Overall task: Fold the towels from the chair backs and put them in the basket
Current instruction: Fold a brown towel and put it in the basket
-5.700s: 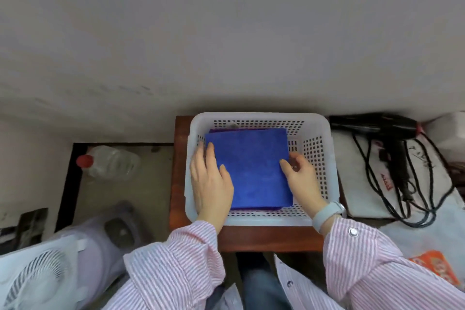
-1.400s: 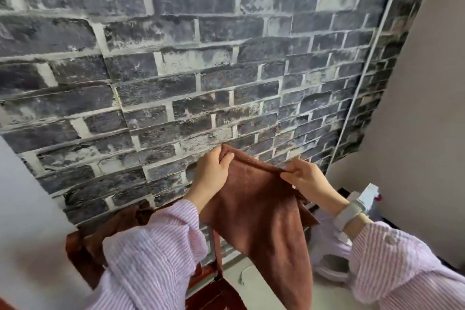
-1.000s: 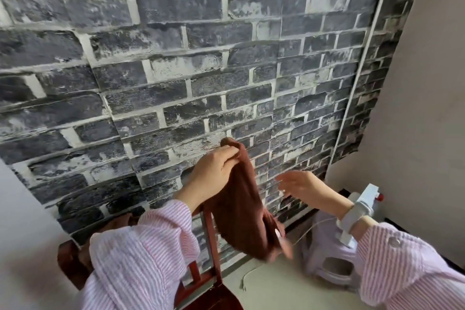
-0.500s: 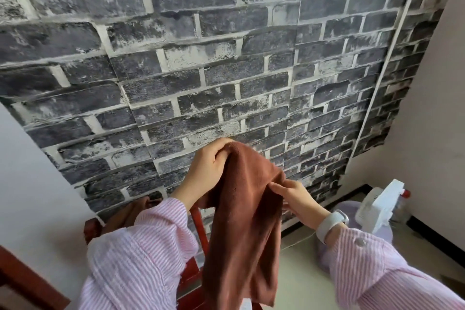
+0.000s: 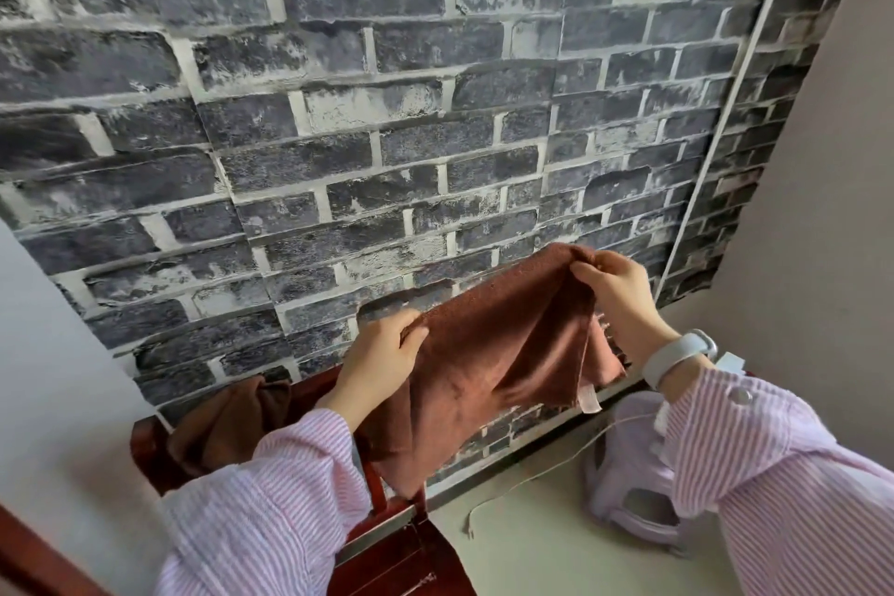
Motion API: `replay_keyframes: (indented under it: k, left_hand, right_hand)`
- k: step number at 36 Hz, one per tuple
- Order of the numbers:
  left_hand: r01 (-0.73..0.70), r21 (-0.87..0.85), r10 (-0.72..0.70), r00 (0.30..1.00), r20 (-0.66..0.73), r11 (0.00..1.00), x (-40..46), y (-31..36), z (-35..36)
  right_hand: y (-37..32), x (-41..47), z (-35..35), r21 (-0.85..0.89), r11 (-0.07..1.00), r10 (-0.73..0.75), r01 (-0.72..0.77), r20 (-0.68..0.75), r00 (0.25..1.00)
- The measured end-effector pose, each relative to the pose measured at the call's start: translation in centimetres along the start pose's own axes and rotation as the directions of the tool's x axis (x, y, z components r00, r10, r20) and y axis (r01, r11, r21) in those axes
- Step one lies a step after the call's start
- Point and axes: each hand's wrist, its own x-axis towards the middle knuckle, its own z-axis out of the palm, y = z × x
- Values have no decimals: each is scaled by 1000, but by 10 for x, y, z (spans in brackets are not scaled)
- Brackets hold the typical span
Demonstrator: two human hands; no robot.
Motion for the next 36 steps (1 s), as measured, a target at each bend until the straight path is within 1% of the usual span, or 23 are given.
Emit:
replay_keyframes:
  k: [2, 5, 7, 9, 11, 13, 15, 18, 21, 25, 27, 28, 31, 33, 34, 36]
  left_hand:
    - [17, 10, -17, 1000, 11, 1000, -2, -4, 2]
    - [32, 17, -32, 999, 37, 999, -7, -11, 6]
    - [21, 9, -21, 998, 51, 1000, -12, -16, 8]
    - [30, -49, -24, 992, 123, 998, -17, -17, 8]
    - [92, -65, -71, 961, 268, 994, -20, -21, 7]
    - [113, 8, -107, 915, 388, 994, -25, -28, 5]
    - [98, 81, -123, 897, 424, 992, -31, -37, 5]
    - [124, 137, -167, 911, 377, 983, -45, -50, 3]
    - [162, 206, -213, 944, 251, 965, -58, -62, 3]
    - [278, 259, -318, 939, 129, 925, -66, -66, 4]
    - [321, 209, -349, 930, 113, 924, -66, -66, 6]
    - [347, 148, -364, 924, 115, 926, -64, -67, 8]
    - [378, -111, -363, 922, 135, 919, -59, -68, 14]
    - [416, -235, -383, 907, 173, 878, -56, -67, 18]
    - [461, -280, -414, 885, 213, 842, -55, -65, 20]
    - [526, -267, -459, 844, 277, 807, -53, -62, 25]
  right_hand:
    - [-2, 3, -1, 35, 998, 51, -51, 12, 999]
    - [0, 3, 5, 192, 970, 133, -151, 103, 986]
    - [1, 4, 10, 254, 949, 163, -186, 108, 981]
    - [3, 5, 14, 198, 967, 152, -161, 61, 986]
    - [7, 7, 17, 73, 989, 124, -126, 27, 992]
    - [14, 9, 18, -5, 993, 114, -114, -2, 993]
    - [23, 12, 18, -16, 992, 125, -126, -51, 991]
    - [33, 11, 19, -24, 994, 103, -107, -132, 986]
    - [38, 9, 16, -19, 995, 91, -98, -220, 971]
    - [47, 6, 8, -23, 990, 127, -137, -249, 960]
    - [47, -1, 6, -16, 991, 125, -133, -241, 962]
    - [48, -4, 4, 10, 990, 140, -142, -229, 963]
    - [56, -8, -3, 112, 975, 210, -190, -204, 956]
    - [60, -11, -10, 168, 961, 253, -220, -206, 945]
    - [62, -12, -14, 187, 954, 270, -234, -202, 941]
    - [64, -16, -21, 207, 944, 295, -256, -186, 937]
